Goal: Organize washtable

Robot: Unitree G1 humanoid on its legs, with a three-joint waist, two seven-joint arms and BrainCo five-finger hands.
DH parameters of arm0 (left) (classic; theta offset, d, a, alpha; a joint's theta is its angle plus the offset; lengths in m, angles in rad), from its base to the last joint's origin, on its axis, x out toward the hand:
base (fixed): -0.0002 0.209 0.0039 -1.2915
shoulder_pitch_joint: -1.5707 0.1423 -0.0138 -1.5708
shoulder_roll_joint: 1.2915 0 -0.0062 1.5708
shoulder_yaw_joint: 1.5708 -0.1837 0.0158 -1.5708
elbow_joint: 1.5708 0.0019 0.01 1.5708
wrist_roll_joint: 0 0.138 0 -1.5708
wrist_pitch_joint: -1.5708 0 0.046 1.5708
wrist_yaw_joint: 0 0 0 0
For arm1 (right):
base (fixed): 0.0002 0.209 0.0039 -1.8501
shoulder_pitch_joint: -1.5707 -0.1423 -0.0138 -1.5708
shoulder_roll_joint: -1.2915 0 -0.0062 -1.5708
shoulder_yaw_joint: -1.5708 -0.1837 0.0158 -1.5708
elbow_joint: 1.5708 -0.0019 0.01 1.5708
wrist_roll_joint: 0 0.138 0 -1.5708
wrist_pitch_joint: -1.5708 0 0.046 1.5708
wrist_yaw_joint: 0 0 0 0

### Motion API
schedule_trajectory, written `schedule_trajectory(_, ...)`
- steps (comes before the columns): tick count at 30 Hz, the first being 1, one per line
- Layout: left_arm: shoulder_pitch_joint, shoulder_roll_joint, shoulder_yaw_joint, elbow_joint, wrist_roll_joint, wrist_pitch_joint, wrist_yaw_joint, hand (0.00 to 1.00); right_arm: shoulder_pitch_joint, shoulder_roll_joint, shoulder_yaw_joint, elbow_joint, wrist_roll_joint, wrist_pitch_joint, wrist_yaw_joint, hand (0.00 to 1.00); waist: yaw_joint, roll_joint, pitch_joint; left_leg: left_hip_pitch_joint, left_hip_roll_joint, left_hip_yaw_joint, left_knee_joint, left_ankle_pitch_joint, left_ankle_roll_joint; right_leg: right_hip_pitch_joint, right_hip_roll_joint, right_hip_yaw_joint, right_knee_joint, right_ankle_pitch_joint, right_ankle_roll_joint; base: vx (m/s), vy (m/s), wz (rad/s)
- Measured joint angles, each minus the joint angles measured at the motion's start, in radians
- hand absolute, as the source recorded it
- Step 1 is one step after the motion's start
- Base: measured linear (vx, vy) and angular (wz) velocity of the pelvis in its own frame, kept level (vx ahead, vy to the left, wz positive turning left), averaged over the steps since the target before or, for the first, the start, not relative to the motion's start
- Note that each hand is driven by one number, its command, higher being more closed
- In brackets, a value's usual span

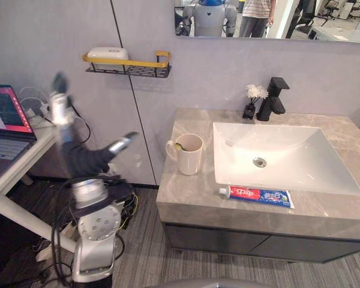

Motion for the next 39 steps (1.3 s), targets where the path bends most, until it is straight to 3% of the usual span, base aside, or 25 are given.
schedule_trajectory(2, -0.058, 0.072, -0.138, 0.001, 0.003, -0.019, -0.093, 0.00, 0.000, -0.002, 0.002, -0.001, 0.001, 0.000, 0.010, 0.00, -0.010, 0.000, 0.000, -0.002, -0.003, -0.001, -0.001, 0.001, -0.004, 0.000, -0.003, 0.000, -0.004, 0.006, 0.000, -0.04, 0.012, 0.01)
schedule_trajectory(4, -0.085, 0.102, -0.198, 0.006, 0.001, -0.027, -0.135, 0.00, 0.000, -0.004, 0.003, -0.001, 0.002, 0.001, 0.012, 0.00, -0.012, 0.002, -0.002, -0.005, -0.003, -0.001, -0.001, 0.001, -0.005, 0.000, -0.003, 0.001, -0.013, 0.013, 0.001, 0.00, 0.000, 0.00)
schedule_trajectory(5, -0.128, 0.125, -0.264, 0.022, -0.001, -0.035, -0.211, 0.00, 0.000, -0.008, 0.003, -0.001, 0.003, 0.003, 0.021, 0.00, -0.012, 0.004, -0.002, -0.010, -0.003, 0.001, -0.001, 0.004, -0.006, -0.001, -0.003, 0.002, -0.025, 0.024, -0.002, 0.00, 0.000, 0.00)
schedule_trajectory(10, -0.221, 0.162, -0.413, 0.100, -0.001, -0.018, -0.335, 0.00, -0.001, -0.006, 0.009, 0.000, 0.038, 0.009, 0.033, 0.00, -0.012, 0.003, -0.003, -0.012, -0.003, 0.001, 0.000, 0.013, -0.007, 0.001, -0.003, 0.003, -0.029, 0.037, 0.001, 0.02, -0.002, 0.00)
schedule_trajectory(11, -0.252, 0.176, -0.471, 0.123, -0.001, -0.012, -0.388, 0.00, -0.002, -0.006, 0.009, 0.000, 0.038, 0.009, 0.034, 0.00, -0.013, 0.002, -0.003, -0.013, -0.003, 0.001, 0.001, 0.013, -0.007, 0.001, -0.003, 0.003, -0.030, 0.037, 0.001, 0.04, -0.004, 0.01)
schedule_trajectory(16, -0.308, 0.174, -0.613, 0.211, -0.001, 0.015, -0.476, 0.00, -0.011, -0.005, 0.009, -0.001, 0.038, 0.021, 0.040, 0.00, -0.015, -0.002, -0.002, -0.013, -0.003, -0.001, 0.008, 0.012, -0.006, 0.001, -0.003, 0.002, -0.030, 0.036, 0.001, 0.01, -0.001, 0.00)
schedule_trajectory(25, -0.327, 0.163, -0.761, 0.339, 0.024, 0.046, -0.540, 0.00, -0.014, 0.002, 0.003, -0.002, 0.040, 0.028, 0.039, 0.00, -0.015, -0.017, 0.003, -0.018, -0.004, -0.010, 0.035, -0.008, -0.002, 0.015, -0.006, -0.004, -0.026, 0.023, -0.006, -0.01, 0.001, 0.02)
schedule_trajectory(39, -0.379, 0.084, -0.821, 0.494, 0.070, 0.083, -0.550, 0.00, -0.030, 0.022, -0.025, -0.002, 0.077, 0.029, 0.030, 0.00, -0.042, -0.016, -0.002, -0.036, -0.004, -0.023, 0.046, -0.008, -0.002, 0.006, -0.007, -0.016, -0.017, 0.022, -0.002, 0.00, -0.001, 0.03)
